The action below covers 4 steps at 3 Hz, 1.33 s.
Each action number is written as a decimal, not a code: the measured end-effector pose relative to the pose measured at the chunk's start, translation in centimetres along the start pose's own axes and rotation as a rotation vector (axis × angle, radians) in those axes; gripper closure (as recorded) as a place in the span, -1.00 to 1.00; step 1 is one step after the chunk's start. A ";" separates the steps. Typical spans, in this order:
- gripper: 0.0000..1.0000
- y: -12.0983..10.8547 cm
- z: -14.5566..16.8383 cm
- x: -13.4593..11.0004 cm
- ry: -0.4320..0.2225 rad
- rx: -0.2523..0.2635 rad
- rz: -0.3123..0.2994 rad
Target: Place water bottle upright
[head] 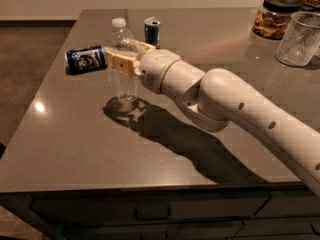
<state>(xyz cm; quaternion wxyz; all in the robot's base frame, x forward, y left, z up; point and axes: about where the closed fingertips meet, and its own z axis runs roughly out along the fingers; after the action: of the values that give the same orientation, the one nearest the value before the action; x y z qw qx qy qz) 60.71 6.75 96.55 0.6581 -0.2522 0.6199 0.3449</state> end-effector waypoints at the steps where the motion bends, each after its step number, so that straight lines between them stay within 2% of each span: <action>1: 1.00 -0.1 0.4 0.5 -0.012 0.021 -0.004; 3: 1.00 -0.5 0.7 1.7 -0.038 0.097 -0.008; 4: 0.63 -0.7 0.7 2.2 -0.030 0.134 -0.010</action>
Offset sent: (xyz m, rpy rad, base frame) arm 0.0107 0.0025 -0.0177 0.0261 -0.0234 -0.1022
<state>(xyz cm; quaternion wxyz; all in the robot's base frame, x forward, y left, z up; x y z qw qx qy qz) 61.67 7.19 94.37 0.6843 -0.2055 0.6305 0.3033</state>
